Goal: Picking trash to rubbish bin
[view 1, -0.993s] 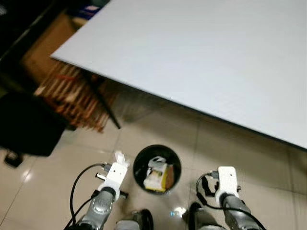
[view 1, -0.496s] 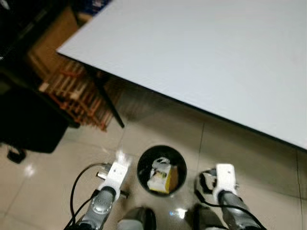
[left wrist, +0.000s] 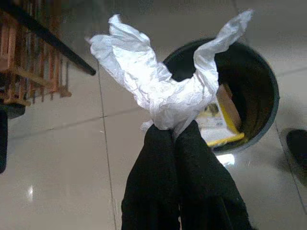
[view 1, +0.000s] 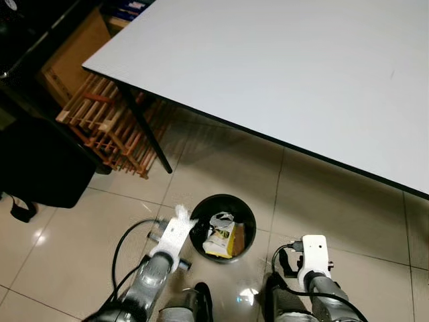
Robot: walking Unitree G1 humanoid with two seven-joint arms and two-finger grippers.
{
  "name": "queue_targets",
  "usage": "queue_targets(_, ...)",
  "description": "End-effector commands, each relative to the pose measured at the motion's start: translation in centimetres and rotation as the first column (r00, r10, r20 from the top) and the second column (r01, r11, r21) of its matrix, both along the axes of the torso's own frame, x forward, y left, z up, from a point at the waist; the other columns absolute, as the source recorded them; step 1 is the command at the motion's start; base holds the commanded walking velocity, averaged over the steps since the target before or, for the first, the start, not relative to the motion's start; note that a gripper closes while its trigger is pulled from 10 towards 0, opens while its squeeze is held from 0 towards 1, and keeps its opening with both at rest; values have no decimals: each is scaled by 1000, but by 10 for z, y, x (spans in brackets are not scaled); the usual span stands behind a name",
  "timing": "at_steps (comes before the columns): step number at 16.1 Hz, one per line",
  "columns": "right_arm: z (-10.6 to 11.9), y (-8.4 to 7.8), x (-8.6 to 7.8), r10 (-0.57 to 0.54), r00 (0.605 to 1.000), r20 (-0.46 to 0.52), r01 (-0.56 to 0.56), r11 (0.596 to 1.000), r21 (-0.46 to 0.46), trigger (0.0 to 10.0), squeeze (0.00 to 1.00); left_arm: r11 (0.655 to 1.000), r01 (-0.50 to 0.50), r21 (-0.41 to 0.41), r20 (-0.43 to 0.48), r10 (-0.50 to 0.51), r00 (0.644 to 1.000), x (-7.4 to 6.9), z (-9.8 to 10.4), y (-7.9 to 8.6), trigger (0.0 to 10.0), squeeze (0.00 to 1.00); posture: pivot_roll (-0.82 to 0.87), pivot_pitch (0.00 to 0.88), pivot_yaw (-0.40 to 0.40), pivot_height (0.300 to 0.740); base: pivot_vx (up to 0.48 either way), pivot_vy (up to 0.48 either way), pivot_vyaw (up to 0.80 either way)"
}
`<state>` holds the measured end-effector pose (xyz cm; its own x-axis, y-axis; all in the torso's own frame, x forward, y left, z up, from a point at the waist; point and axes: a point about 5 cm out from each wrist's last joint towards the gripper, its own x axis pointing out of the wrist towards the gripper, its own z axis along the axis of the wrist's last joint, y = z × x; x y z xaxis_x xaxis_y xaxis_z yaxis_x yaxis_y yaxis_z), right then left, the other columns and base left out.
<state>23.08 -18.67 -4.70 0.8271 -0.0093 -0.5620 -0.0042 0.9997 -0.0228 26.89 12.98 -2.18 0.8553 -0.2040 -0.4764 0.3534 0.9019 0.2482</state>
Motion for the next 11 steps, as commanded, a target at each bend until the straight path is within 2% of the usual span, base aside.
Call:
queue_targets(1, -4, 5, -5, 23, 1000, -16, -22, 1000, 6, 10000, 0, 1000, -5, 10, -55, 6, 998, -6, -7, 4, 10000, 0, -19, 295, 148, 740, 0, 0, 0)
queue_targets(6, 4, 10, 5, 56, 998, 29, -56, 998, 18, 10000, 0, 999, 34, 8, -40, -34, 999, 11, 5, -7, 10000, 0, -39, 337, 142, 740, 0, 0, 0)
queue_targets(8, 15, 16, 15, 101, 991, 91, -105, 993, 47, 10000, 0, 999, 43, -11, -35, -43, 998, 25, 17, -13, 10000, 0, -65, 378, 133, 740, 0, 0, 0)
queue_targets(11, 23, 21, 20, 136, 982, 130, -143, 989, 48, 10000, 0, 998, 60, -13, -23, -60, 998, 33, 25, -17, 10000, 0, -77, 388, 129, 740, 0, 0, 0)
